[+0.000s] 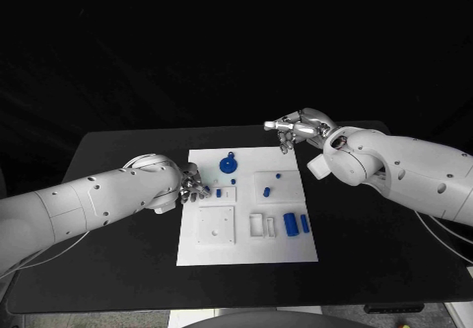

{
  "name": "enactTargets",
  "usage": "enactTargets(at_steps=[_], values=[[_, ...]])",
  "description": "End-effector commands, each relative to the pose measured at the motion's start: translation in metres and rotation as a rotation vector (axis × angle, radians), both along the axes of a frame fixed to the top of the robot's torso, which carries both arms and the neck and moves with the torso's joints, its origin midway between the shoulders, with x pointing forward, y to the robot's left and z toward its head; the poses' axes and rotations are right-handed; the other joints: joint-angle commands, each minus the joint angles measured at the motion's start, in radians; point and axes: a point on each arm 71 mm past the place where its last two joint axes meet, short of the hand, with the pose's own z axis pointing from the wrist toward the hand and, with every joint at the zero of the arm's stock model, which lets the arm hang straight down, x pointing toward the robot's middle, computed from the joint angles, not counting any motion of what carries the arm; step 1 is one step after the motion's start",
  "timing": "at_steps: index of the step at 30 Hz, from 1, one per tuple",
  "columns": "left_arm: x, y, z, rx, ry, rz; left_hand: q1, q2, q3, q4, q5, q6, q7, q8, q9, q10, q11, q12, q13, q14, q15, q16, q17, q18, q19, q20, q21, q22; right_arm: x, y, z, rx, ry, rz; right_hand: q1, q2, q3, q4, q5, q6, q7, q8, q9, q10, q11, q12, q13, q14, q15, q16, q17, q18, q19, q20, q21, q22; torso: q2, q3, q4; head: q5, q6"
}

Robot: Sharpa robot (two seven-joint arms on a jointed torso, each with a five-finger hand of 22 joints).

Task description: Assemble the parts on the task board

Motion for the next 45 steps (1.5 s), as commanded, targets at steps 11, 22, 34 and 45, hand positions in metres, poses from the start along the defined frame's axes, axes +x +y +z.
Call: enactTargets(at_steps=[11, 22, 34, 45], values=[[-0.005, 0.003, 0.000, -0.082, 0.017, 0.002, -0.073, -0.023, 0.374, 0.013, -0.195, -0.022, 0.002, 0.040, -0.278, -0.015, 0.002, 0.017, -0.005, -0.013, 0.003, 0.012, -0.013, -0.003, -0.016, 0.007, 0.009, 0.020, -0.001, 0.000, 0.000, -0.004, 0.003, 0.020, 0.000, 0.008, 0.006, -0.001, 0.006, 0.007, 0.001, -0.003, 0.000, 0.000, -0.007, 0.005, -0.001, -0.001, -0.003, 0.003, 0.000, 0.003, 0.005, -0.001, -0.005, 0.002, -0.001, 0.0002, 0.0001, -0.002, 0.000], [-0.008, 0.006, 0.001, -0.111, 0.043, -0.023, -0.179, -0.022, 0.501, 0.024, -0.268, -0.029, -0.001, 0.066, -0.255, -0.032, 0.003, 0.025, -0.007, -0.027, 0.006, 0.017, -0.021, -0.002, -0.023, 0.010, 0.005, 0.019, -0.001, 0.000, 0.000, -0.007, 0.004, 0.022, 0.000, 0.006, 0.012, -0.002, 0.016, 0.006, 0.002, -0.003, 0.000, 0.000, -0.007, 0.005, -0.001, -0.001, -0.004, 0.002, 0.000, 0.002, 0.006, -0.001, -0.009, 0.005, 0.000, -0.0003, 0.0003, -0.002, -0.001], [-0.012, 0.010, 0.000, -0.142, 0.089, -0.048, -0.389, -0.034, 0.712, -0.045, -0.258, -0.068, -0.031, 0.231, 0.078, -0.047, -0.012, 0.024, -0.009, -0.043, -0.004, 0.022, -0.026, -0.009, -0.037, 0.001, 0.011, 0.022, 0.000, -0.001, -0.001, -0.008, 0.006, 0.022, -0.001, 0.004, 0.015, -0.003, 0.032, 0.006, 0.002, -0.003, 0.000, 0.000, -0.008, 0.004, -0.001, -0.001, -0.004, 0.002, 0.000, 0.002, 0.007, -0.002, -0.009, 0.005, 0.000, 0.0001, 0.0009, -0.003, -0.001], [-0.009, 0.016, 0.001, -0.142, 0.102, -0.037, -0.509, -0.047, 0.805, -0.054, -0.253, -0.045, -0.059, 0.314, 0.225, -0.036, -0.030, 0.036, -0.006, -0.038, -0.015, 0.038, -0.020, -0.015, -0.038, -0.010, 0.032, 0.021, 0.000, -0.001, -0.001, -0.009, 0.007, 0.022, 0.000, 0.003, 0.019, -0.006, 0.042, 0.005, 0.002, -0.003, 0.000, -0.001, -0.008, 0.004, -0.001, -0.001, -0.004, 0.002, 0.000, 0.002, 0.006, -0.002, -0.010, 0.005, 0.000, -0.0001, 0.0001, -0.002, 0.000]])
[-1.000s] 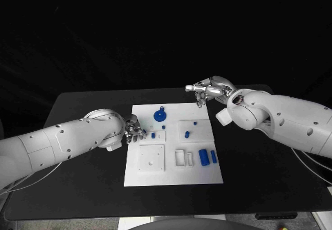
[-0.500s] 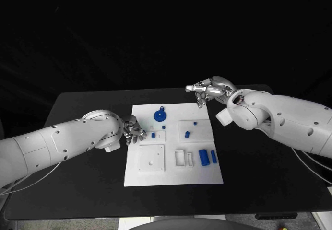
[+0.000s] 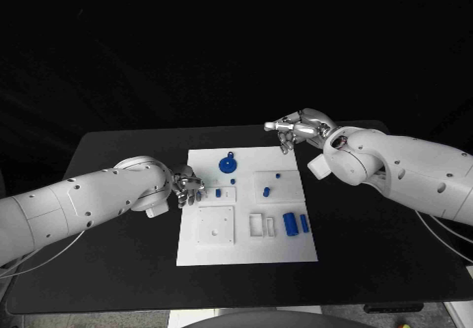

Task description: Assemble the parts on the task board

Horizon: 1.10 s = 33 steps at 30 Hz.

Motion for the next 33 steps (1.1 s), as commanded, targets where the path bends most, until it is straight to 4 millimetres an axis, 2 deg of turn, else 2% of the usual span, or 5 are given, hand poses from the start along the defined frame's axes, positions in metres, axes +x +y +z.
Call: enactTargets(at_steps=[1, 11, 23, 28, 33], values=[[0.000, -0.002, 0.000, -0.014, 0.037, -0.029, 0.008, 0.000, 0.047, 0.000, 0.005, 0.035, -0.032, 0.002, 0.023, 0.016, -0.006, 0.005, 0.000, 0.007, -0.010, 0.006, 0.006, -0.016, 0.002, -0.005, 0.008, 0.021, -0.001, 0.002, 0.000, -0.004, 0.000, 0.021, 0.000, 0.003, 0.008, 0.001, 0.008, 0.006, 0.002, -0.003, 0.000, -0.001, -0.008, 0.004, -0.001, -0.001, -0.004, 0.002, 0.000, 0.002, 0.006, -0.002, -0.005, 0.001, 0.000, 0.0005, -0.0004, 0.000, 0.001], [0.009, -0.003, 0.002, 0.052, 0.143, -0.084, 0.107, -0.020, -0.050, -0.016, 0.123, 0.166, -0.045, -0.190, 0.207, 0.093, -0.016, -0.028, 0.002, 0.075, -0.012, 0.016, 0.084, -0.008, 0.020, -0.005, 0.051, 0.020, 0.000, 0.004, -0.001, -0.004, 0.003, 0.025, -0.002, 0.002, 0.011, 0.000, 0.017, 0.006, 0.002, -0.003, 0.000, -0.001, -0.008, 0.004, -0.001, -0.001, -0.004, 0.002, 0.000, 0.002, 0.007, -0.002, -0.005, 0.002, 0.001, 0.0007, -0.0027, 0.000, 0.000], [0.020, -0.007, 0.016, 0.148, 0.273, -0.170, 0.151, -0.031, -0.078, -0.032, 0.156, 0.253, -0.049, -0.356, 0.326, 0.131, -0.015, -0.053, 0.026, 0.113, -0.011, 0.014, 0.152, 0.003, 0.022, 0.002, 0.082, 0.019, 0.001, 0.007, -0.002, -0.002, 0.006, 0.030, -0.003, 0.001, 0.014, -0.001, 0.019, 0.006, 0.001, -0.003, 0.000, -0.001, -0.008, 0.003, -0.001, -0.001, -0.004, 0.002, 0.000, 0.001, 0.006, -0.002, -0.006, 0.002, 0.001, 0.0024, -0.0011, -0.003, -0.003], [0.024, -0.011, 0.021, 0.156, 0.315, -0.184, 0.145, -0.041, -0.124, -0.042, 0.303, 0.294, -0.053, -0.400, 0.354, 0.161, -0.015, -0.067, 0.032, 0.137, -0.008, 0.024, 0.196, 0.009, 0.030, 0.008, 0.087, 0.019, 0.001, 0.008, -0.002, -0.002, 0.007, 0.031, -0.003, 0.001, 0.014, -0.001, 0.019, 0.006, 0.001, -0.003, 0.000, -0.001, -0.008, 0.003, -0.001, -0.001, -0.004, 0.002, 0.000, 0.001, 0.006, -0.002, -0.006, 0.002, 0.001, 0.0018, -0.0024, -0.004, -0.005], [0.025, -0.016, 0.023, 0.173, 0.367, -0.213, 0.126, -0.026, -0.133, -0.070, 0.325, 0.332, -0.052, -0.479, 0.407, 0.166, -0.015, -0.078, 0.059, 0.149, -0.007, 0.012, 0.245, 0.019, 0.026, 0.015, 0.099, 0.019, 0.001, 0.009, -0.002, -0.002, 0.007, 0.032, -0.003, 0.001, 0.014, -0.001, 0.019, 0.006, 0.001, -0.003, 0.000, -0.001, -0.008, 0.003, -0.001, -0.001, -0.004, 0.002, 0.000, 0.001, 0.006, -0.002, -0.006, 0.002, 0.001, 0.0022, -0.0029, -0.006, -0.006]])
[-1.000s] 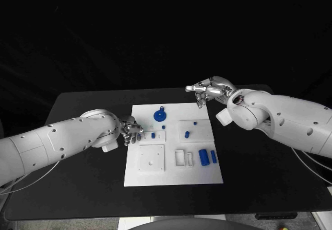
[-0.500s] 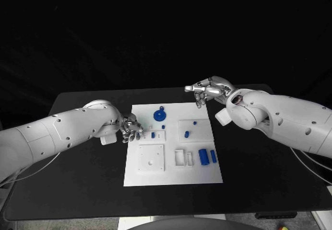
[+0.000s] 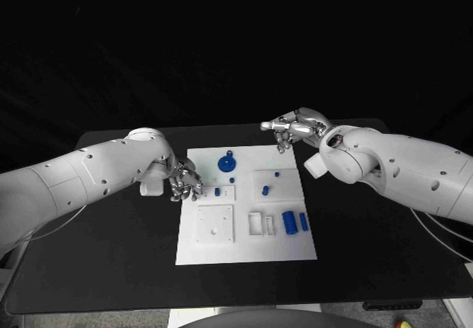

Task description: Assemble the parts on the task board

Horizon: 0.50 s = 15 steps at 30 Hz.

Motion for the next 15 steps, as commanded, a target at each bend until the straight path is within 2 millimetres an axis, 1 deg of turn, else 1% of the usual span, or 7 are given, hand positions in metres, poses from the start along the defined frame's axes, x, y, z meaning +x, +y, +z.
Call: enactTargets(at_steps=[1, 6, 12, 14, 15], values=[[-0.005, -0.005, -0.001, 0.020, 0.103, -0.048, -0.018, 0.010, 0.004, -0.008, 0.005, 0.166, -0.132, -0.021, 0.020, 0.034, -0.002, -0.003, 0.007, 0.008, -0.001, -0.009, 0.013, 0.019, -0.002, 0.007, 0.005, 0.020, -0.001, 0.002, 0.000, -0.003, 0.001, 0.020, -0.003, 0.001, 0.006, 0.002, 0.001, 0.006, 0.001, -0.003, 0.000, -0.001, -0.008, 0.003, -0.001, -0.001, -0.004, 0.002, 0.000, 0.001, 0.006, -0.002, -0.006, 0.001, 0.000, 0.0000, -0.0005, -0.003, -0.001], [-0.001, -0.010, 0.001, 0.025, 0.095, -0.037, -0.024, 0.012, 0.003, -0.008, 0.007, 0.169, -0.133, -0.023, 0.033, 0.036, -0.002, 0.002, 0.010, 0.013, -0.001, -0.005, 0.024, 0.018, -0.001, 0.007, 0.006, 0.019, -0.001, 0.003, 0.000, -0.002, 0.001, 0.021, -0.003, 0.001, 0.006, 0.002, 0.001, 0.006, 0.001, -0.003, 0.000, -0.001, -0.008, 0.003, -0.001, -0.001, -0.004, 0.002, 0.000, 0.001, 0.006, -0.002, -0.006, 0.001, 0.000, -0.0002, 0.0011, -0.006, -0.003], [0.006, -0.012, 0.001, 0.043, 0.080, -0.005, -0.023, 0.015, -0.001, -0.006, 0.005, 0.165, -0.134, -0.010, 0.038, 0.037, -0.003, 0.015, 0.014, 0.021, -0.003, 0.006, 0.044, 0.018, 0.004, 0.005, 0.011, 0.020, -0.001, 0.004, 0.000, -0.002, 0.001, 0.022, -0.004, 0.000, 0.011, 0.000, 0.002, 0.006, 0.001, -0.003, 0.000, -0.001, -0.009, 0.003, -0.001, -0.001, -0.004, 0.002, 0.000, 0.001, 0.006, -0.002, -0.006, 0.001, -0.001, -0.0001, 0.0017, -0.007, -0.003], [0.008, -0.013, 0.001, 0.048, 0.086, 0.003, -0.028, 0.020, -0.003, -0.006, 0.003, 0.163, -0.135, -0.003, 0.039, 0.037, -0.004, 0.019, 0.014, 0.023, -0.003, 0.009, 0.049, 0.018, 0.005, 0.006, 0.014, 0.020, -0.001, 0.004, 0.000, -0.002, 0.001, 0.023, -0.004, 0.000, 0.011, 0.000, 0.002, 0.006, 0.001, -0.003, 0.000, -0.001, -0.009, 0.003, -0.001, -0.001, -0.004, 0.002, 0.000, 0.001, 0.006, -0.002, -0.006, 0.001, -0.001, 0.0000, 0.0017, -0.007, -0.003], [0.009, -0.013, 0.000, 0.051, 0.087, 0.008, -0.030, 0.022, -0.005, -0.005, -0.005, 0.164, -0.135, -0.001, 0.039, 0.037, -0.004, 0.020, 0.014, 0.023, -0.003, 0.009, 0.050, 0.018, 0.004, 0.006, 0.014, 0.020, -0.001, 0.005, 0.000, -0.002, 0.001, 0.023, -0.003, 0.000, 0.013, -0.001, 0.005, 0.007, 0.001, -0.003, 0.000, -0.001, -0.009, 0.003, -0.001, -0.001, -0.004, 0.002, 0.000, 0.001, 0.007, -0.002, -0.006, 0.001, -0.001, -0.0002, 0.0013, -0.009, -0.004]])
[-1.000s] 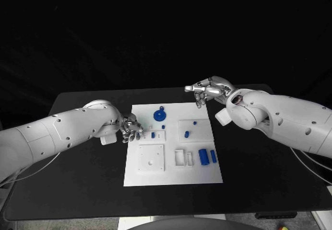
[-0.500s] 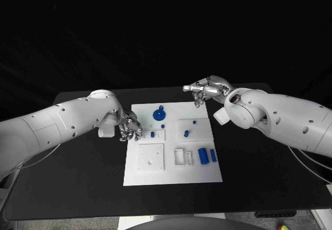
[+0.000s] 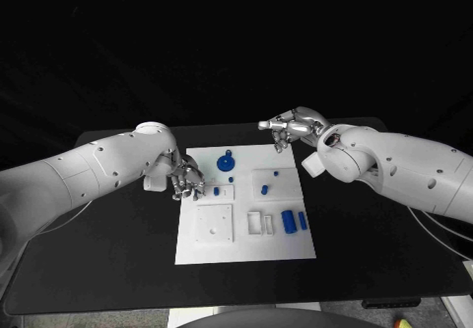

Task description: Assemble the parts on the task board

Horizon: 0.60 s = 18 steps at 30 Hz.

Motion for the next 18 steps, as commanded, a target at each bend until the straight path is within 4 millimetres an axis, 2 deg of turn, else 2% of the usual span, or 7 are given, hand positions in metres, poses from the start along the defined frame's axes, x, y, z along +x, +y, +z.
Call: enactTargets(at_steps=[1, 4, 5, 18], values=[[0.0006, -0.0012, -0.0004, 0.013, 0.029, 0.013, -0.015, 0.009, -0.010, 0.000, -0.009, 0.157, -0.135, 0.008, 0.021, 0.037, -0.003, 0.004, 0.000, 0.006, 0.002, 0.005, 0.002, 0.018, 0.000, 0.003, 0.005, 0.019, -0.0009, 0.0023, 0.0000, -0.002, -0.001, 0.018, -0.003, 0.000, 0.005, -0.001, 0.006, 0.007, 0.001, -0.003, -0.001, -0.001, -0.009, 0.003, -0.001, -0.001, -0.004, 0.002, 0.000, 0.001, 0.007, -0.002, -0.006, 0.002, 0.000, -0.0005, -0.0002, -0.002, -0.001], [0.0032, -0.0029, -0.0006, 0.017, 0.022, 0.029, -0.017, 0.011, -0.011, -0.001, -0.009, 0.155, -0.135, 0.010, 0.021, 0.037, -0.003, 0.004, -0.001, 0.006, 0.001, 0.004, 0.002, 0.019, 0.000, 0.003, 0.005, 0.019, -0.0010, 0.0028, 0.0000, -0.002, -0.001, 0.019, -0.003, -0.001, 0.008, -0.002, 0.013, 0.006, 0.001, -0.003, -0.001, -0.001, -0.009, 0.003, -0.001, -0.001, -0.005, 0.002, 0.000, 0.001, 0.006, -0.002, -0.007, 0.002, 0.000, -0.0010, -0.0007, -0.003, 0.001], [0.0039, -0.0036, -0.0007, 0.018, 0.019, 0.032, -0.017, 0.016, -0.021, 0.002, -0.024, 0.154, -0.135, 0.015, 0.021, 0.037, -0.004, 0.006, -0.001, 0.007, 0.001, 0.004, 0.003, 0.019, 0.002, 0.004, 0.005, 0.019, -0.0010, 0.0030, 0.0000, -0.002, -0.001, 0.019, -0.004, -0.001, 0.008, -0.002, 0.014, 0.006, 0.001, -0.003, -0.001, -0.001, -0.009, 0.003, -0.001, -0.001, -0.005, 0.002, 0.000, 0.001, 0.006, -0.002, -0.007, 0.002, 0.001, -0.0010, -0.0009, -0.003, 0.001], [0.0075, -0.0069, -0.0071, 0.079, -0.004, 0.046, -0.012, 0.018, -0.029, 0.011, -0.034, 0.139, -0.132, 0.014, 0.019, 0.035, -0.002, 0.001, -0.004, 0.004, 0.000, -0.005, -0.003, 0.017, 0.001, 0.001, 0.001, 0.018, -0.0010, 0.0045, 0.0000, -0.001, -0.001, 0.022, -0.007, -0.003, 0.015, -0.004, 0.026, 0.006, 0.001, -0.003, -0.001, -0.001, -0.009, 0.003, -0.001, -0.001, -0.005, 0.002, 0.000, 0.001, 0.007, -0.003, -0.006, 0.002, 0.000, -0.0017, 0.0006, -0.005, -0.001]])
